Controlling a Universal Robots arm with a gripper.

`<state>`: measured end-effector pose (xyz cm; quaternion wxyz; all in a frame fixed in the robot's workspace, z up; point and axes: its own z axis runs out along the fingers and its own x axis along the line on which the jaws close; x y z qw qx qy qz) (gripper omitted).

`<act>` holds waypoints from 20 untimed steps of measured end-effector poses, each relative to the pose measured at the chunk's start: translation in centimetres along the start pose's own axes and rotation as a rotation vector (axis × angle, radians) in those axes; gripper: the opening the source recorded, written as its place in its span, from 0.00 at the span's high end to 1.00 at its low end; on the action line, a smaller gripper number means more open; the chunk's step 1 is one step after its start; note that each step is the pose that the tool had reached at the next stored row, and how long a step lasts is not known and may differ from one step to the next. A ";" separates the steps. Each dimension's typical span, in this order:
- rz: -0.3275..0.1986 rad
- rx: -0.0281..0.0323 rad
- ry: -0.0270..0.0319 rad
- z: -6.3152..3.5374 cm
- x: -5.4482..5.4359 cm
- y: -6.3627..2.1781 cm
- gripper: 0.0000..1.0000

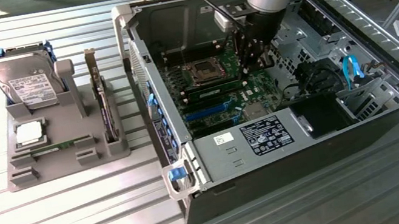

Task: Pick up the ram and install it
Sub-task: 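Press down the ram until it locks into place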

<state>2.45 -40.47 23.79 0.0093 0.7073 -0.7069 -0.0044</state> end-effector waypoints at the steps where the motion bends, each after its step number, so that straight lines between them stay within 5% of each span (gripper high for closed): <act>1: 0.000 0.0000 0.0002 0.01 0.0 0.00 0.90; 20: 0.000 -0.0001 0.0001 0.34 -0.2 0.00 0.90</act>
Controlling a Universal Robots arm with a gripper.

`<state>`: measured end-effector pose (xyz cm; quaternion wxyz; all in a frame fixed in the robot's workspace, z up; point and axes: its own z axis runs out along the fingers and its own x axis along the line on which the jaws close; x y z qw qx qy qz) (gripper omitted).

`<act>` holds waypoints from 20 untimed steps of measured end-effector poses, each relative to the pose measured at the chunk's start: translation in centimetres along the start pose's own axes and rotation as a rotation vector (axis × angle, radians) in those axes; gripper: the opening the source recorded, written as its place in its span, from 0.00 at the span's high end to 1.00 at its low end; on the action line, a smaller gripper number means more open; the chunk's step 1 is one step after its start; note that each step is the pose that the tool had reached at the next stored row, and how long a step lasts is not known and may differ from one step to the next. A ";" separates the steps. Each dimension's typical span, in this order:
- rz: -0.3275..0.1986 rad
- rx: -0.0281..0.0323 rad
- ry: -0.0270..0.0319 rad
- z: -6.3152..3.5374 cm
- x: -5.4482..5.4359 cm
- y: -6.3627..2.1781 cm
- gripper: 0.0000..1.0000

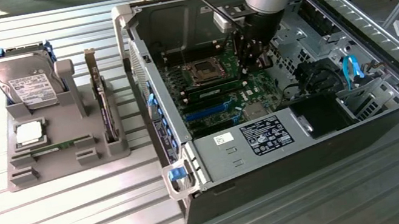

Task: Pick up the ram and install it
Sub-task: 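Press down the ram until it locks into place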

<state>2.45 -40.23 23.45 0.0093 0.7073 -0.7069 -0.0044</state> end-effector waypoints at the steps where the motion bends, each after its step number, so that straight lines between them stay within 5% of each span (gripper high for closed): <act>1: 0.000 0.0000 0.0001 0.00 0.0 0.00 0.90; 20: 0.000 0.0001 -0.0002 0.25 0.0 -0.01 0.90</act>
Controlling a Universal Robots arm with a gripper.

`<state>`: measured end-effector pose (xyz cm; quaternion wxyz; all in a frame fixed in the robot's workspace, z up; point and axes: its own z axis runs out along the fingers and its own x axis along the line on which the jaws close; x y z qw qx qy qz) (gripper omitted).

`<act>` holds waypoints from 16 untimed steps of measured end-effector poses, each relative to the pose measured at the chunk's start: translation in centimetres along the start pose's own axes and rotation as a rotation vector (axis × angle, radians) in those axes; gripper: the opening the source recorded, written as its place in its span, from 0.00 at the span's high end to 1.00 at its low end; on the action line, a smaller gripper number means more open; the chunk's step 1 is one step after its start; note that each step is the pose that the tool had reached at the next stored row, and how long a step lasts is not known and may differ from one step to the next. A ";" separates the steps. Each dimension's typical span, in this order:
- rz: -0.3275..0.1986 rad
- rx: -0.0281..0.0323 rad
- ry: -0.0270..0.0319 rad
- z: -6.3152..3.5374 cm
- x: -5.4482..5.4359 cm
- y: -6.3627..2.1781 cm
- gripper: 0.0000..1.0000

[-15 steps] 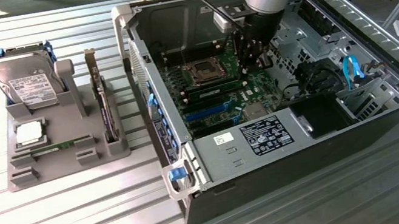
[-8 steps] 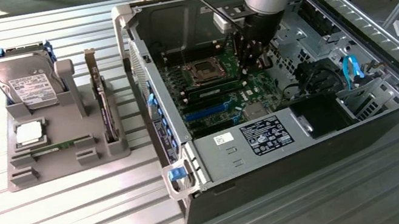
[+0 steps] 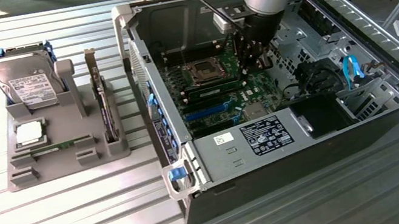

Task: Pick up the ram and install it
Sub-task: 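Press down the ram until it locks into place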

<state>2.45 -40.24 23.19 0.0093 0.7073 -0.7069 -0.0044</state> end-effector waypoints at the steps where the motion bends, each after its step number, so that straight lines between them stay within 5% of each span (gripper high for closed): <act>1: 0.000 0.0000 -0.0001 0.00 0.0 0.00 0.90; 16: 0.000 -0.0002 0.0006 -0.34 0.0 -0.09 0.90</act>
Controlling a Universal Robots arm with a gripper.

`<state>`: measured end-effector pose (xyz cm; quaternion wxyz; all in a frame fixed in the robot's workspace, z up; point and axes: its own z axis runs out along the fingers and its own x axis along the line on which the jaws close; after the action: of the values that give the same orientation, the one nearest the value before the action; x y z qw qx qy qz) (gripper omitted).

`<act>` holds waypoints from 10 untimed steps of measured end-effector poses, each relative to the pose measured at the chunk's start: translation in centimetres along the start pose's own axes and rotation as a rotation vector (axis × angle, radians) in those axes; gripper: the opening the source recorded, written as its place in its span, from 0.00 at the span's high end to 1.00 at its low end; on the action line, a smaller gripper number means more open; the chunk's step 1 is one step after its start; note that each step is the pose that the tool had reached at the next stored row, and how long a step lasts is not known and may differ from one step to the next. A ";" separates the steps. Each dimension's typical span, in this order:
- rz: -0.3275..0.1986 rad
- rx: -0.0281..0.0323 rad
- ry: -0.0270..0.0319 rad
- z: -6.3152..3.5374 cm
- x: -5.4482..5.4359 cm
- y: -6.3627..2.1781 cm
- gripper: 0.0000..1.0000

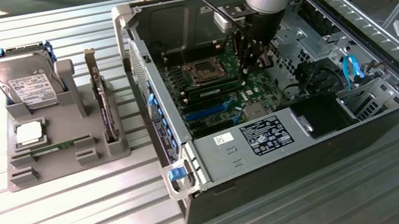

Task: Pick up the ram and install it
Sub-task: 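Press down the ram until it locks into place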

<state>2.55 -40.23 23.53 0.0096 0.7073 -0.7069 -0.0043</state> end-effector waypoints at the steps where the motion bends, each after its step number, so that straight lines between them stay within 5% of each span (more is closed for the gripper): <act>1: 0.000 0.0000 0.0001 -0.13 0.0 -0.01 0.90; 10: 0.000 0.0000 0.0001 -0.55 0.0 -0.03 0.90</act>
<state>2.59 -40.24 24.09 0.0096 0.7073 -0.7069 -0.0043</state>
